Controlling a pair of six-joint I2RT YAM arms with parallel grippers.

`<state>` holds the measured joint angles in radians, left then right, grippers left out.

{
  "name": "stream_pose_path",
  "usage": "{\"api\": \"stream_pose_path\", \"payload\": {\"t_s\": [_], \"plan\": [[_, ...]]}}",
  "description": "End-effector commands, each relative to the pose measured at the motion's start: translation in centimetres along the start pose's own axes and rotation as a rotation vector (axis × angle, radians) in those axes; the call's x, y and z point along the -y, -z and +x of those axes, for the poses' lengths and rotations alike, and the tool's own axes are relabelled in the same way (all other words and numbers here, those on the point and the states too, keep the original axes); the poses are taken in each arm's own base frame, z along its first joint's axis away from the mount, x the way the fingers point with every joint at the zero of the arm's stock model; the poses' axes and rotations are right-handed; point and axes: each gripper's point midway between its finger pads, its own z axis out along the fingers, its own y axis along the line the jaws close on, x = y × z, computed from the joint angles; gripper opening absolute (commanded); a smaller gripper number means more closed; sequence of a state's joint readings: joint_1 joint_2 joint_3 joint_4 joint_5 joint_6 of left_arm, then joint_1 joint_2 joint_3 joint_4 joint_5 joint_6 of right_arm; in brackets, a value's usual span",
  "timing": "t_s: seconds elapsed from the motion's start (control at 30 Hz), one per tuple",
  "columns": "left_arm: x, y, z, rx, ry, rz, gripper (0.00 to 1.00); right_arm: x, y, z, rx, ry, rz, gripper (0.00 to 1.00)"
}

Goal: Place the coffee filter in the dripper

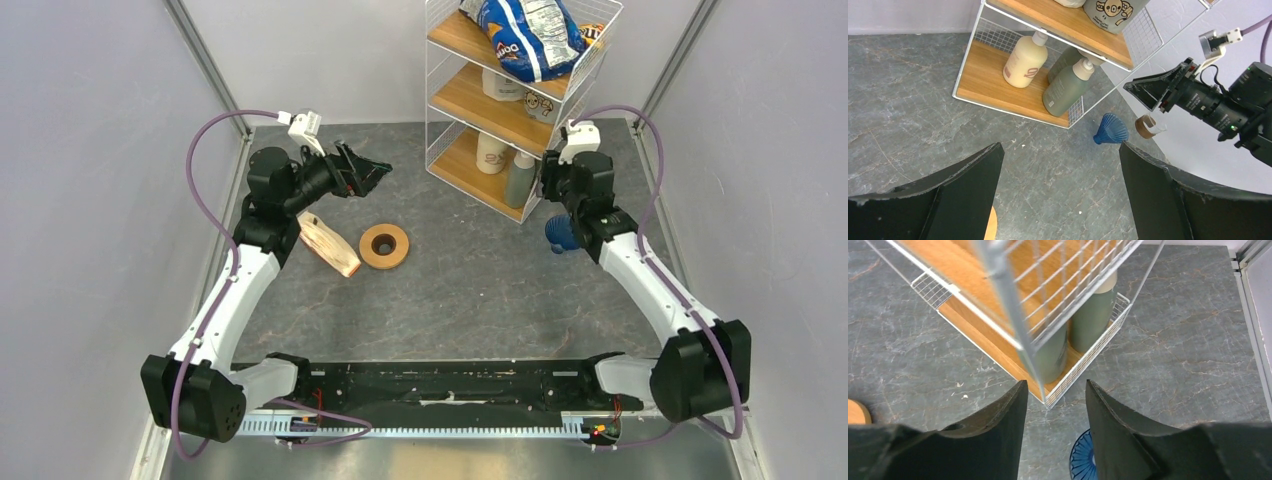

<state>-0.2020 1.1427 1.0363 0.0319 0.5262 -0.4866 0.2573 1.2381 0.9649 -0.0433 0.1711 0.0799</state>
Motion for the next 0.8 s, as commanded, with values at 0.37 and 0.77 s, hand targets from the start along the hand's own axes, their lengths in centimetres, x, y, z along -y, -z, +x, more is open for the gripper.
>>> {"api": "stream_pose_path", "payload": {"t_s": [0.37,0.77], "plan": [[0.4,0.2,-1.2,0.036,-0.006,0.002,0.94,2.0,-2.7,-4.9,0.099,0.006,-0.204,0.53],[0.5,0.7,-0.7,0.027,-0.008,0.002,0.94,-1.2,2.3,-2.2,0.035,-0.108,-0.408,0.55]]}}
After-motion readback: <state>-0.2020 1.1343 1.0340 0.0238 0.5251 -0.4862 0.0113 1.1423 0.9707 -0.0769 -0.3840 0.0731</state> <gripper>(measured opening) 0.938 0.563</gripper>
